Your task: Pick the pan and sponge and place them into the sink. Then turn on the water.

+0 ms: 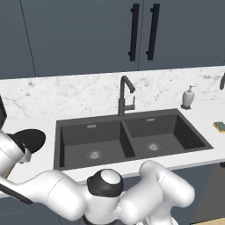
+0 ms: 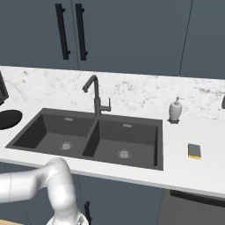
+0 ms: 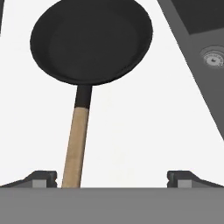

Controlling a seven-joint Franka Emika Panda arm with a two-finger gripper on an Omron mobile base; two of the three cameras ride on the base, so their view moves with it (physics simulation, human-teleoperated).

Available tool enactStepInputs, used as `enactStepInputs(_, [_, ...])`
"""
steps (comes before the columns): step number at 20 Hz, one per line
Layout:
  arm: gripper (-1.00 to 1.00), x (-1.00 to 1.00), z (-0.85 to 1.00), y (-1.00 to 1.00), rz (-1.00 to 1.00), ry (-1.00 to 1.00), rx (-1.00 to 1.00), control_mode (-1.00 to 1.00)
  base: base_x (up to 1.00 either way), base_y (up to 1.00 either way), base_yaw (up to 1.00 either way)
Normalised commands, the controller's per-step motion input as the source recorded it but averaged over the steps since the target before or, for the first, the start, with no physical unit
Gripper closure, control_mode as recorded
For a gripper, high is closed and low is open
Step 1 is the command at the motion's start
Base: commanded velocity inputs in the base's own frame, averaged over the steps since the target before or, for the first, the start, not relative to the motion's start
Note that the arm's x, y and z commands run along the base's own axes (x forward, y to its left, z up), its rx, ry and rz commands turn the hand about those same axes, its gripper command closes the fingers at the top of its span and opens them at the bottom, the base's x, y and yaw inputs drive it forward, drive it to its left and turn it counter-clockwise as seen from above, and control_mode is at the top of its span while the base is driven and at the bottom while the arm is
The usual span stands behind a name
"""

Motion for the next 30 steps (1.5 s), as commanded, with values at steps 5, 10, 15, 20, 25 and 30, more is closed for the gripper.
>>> enactStepInputs(5, [-1.0,0.12,-0.02,0.16,-0.08,0.0,-0.01,-1.0,0.0,0.0,0.0])
enactStepInputs(10, [-1.0,0.06,-0.08,0.08,-0.08,0.0,0.0,-1.0,0.0,0.0,0.0])
enactStepInputs(15, [-1.0,0.03,-0.22,0.0,0.0,0.01,0.0,-1.0,0.0,0.0,0.0])
enactStepInputs(20, [-1.0,0.1,-0.3,0.0,0.03,0.05,0.0,-1.0,0.0,0.0,0.0])
enactStepInputs(25, [-1.0,0.13,-0.31,0.0,0.03,0.04,0.0,-1.0,0.0,0.0,0.0])
enactStepInputs(30, [-1.0,0.18,-0.23,0.02,0.04,0.01,0.0,-1.0,0.0,0.0,0.0])
